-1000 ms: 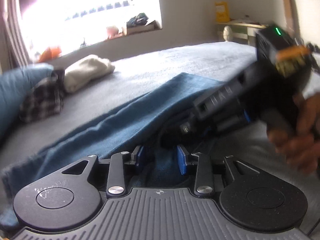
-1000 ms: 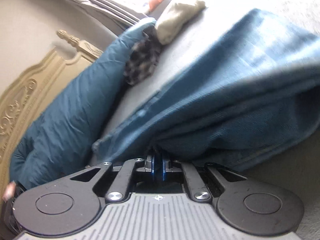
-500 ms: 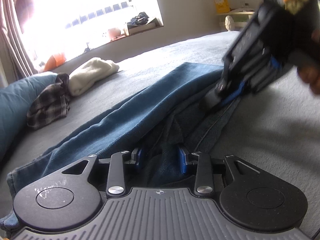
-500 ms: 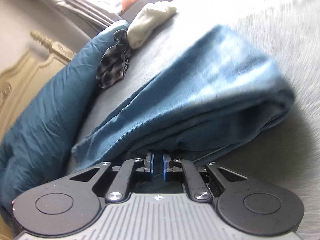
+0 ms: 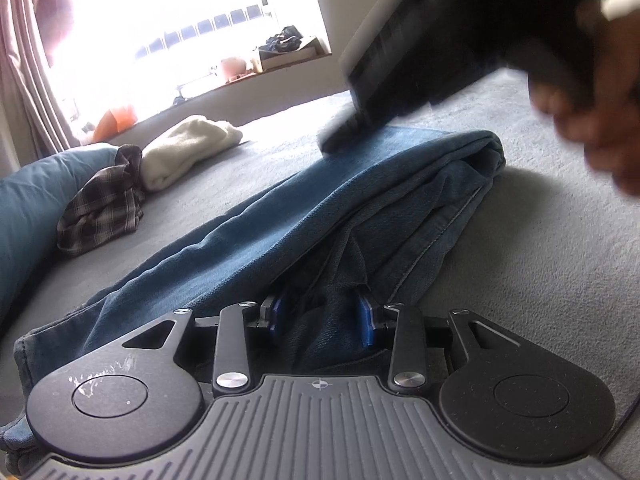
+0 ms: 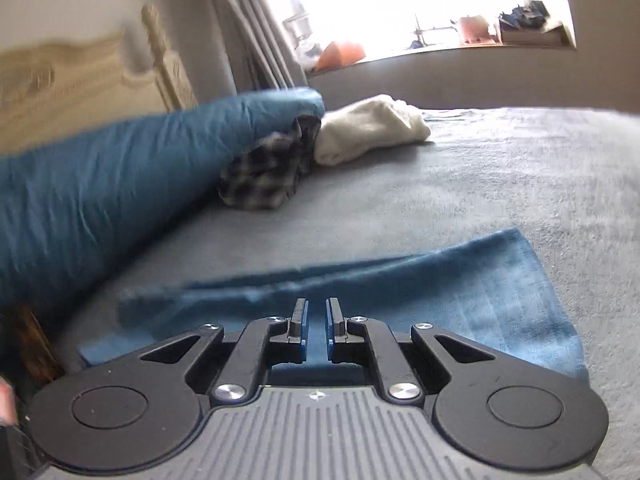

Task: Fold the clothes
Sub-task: 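Open the right tool and lift it off the folded jeans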

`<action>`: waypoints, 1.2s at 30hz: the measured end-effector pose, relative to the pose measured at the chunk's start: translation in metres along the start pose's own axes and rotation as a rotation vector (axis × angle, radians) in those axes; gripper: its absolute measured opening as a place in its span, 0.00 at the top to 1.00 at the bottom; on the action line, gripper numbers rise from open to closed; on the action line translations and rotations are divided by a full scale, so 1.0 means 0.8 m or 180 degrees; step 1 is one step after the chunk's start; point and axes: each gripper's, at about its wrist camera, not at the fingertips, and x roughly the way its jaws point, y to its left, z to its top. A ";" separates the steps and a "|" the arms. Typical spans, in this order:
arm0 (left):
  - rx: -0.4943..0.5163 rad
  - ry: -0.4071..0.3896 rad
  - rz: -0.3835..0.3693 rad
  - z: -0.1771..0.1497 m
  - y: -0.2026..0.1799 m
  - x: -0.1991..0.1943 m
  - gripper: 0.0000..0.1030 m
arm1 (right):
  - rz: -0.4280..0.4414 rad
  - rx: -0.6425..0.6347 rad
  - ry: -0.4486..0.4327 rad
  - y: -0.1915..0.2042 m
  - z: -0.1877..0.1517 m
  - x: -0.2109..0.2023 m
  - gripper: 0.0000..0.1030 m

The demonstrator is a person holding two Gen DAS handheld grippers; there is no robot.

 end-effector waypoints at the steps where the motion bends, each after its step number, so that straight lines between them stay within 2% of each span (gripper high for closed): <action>1: 0.0002 0.0000 -0.0012 0.000 0.001 0.000 0.66 | -0.0053 -0.0062 0.0072 0.001 -0.007 0.009 0.91; 3: 0.0004 0.0001 -0.0044 -0.001 0.002 -0.002 0.66 | -0.0089 0.0124 0.0414 -0.017 -0.032 0.028 0.92; 4: 0.0005 0.0002 -0.0059 -0.001 0.003 -0.002 0.66 | -0.0024 0.0297 0.0303 -0.026 -0.044 0.022 0.92; 7: -0.0018 0.0015 -0.0121 0.000 0.008 -0.006 0.66 | 0.0078 0.0519 0.0266 -0.040 -0.048 0.019 0.93; 10: -0.0051 0.0022 -0.0237 0.003 0.016 -0.018 0.66 | 0.0088 0.0436 0.0222 -0.039 -0.054 0.020 0.93; 15: -0.0297 -0.0192 -0.0478 0.011 0.039 -0.054 0.66 | 0.0113 0.0386 0.0129 -0.039 -0.060 0.018 0.93; 17: -0.0430 -0.0274 -0.0383 0.018 0.049 -0.058 0.65 | 0.0117 0.0369 0.0109 -0.038 -0.060 0.019 0.93; 19: -0.0510 -0.0242 -0.0149 0.024 0.058 -0.048 0.65 | 0.0114 0.0359 0.0088 -0.038 -0.061 0.018 0.93; 23: -0.0612 0.0135 0.0084 0.009 0.076 -0.012 0.65 | 0.0080 0.0263 0.0040 -0.034 -0.064 0.016 0.93; 25: -0.0678 0.0221 0.0102 -0.009 0.080 -0.004 0.63 | 0.0059 0.0225 0.0020 -0.031 -0.065 0.016 0.93; 27: -0.0787 0.0180 0.0110 -0.020 0.084 -0.006 0.59 | 0.0037 0.0188 0.0001 -0.029 -0.066 0.015 0.92; 32: -0.0821 0.0159 0.0161 -0.023 0.087 -0.010 0.54 | -0.0122 -0.0038 0.0029 -0.011 -0.054 0.011 0.91; 36: -0.0827 0.0121 0.0184 -0.028 0.084 -0.014 0.53 | -0.0231 -0.0366 -0.0256 0.007 -0.044 -0.008 0.91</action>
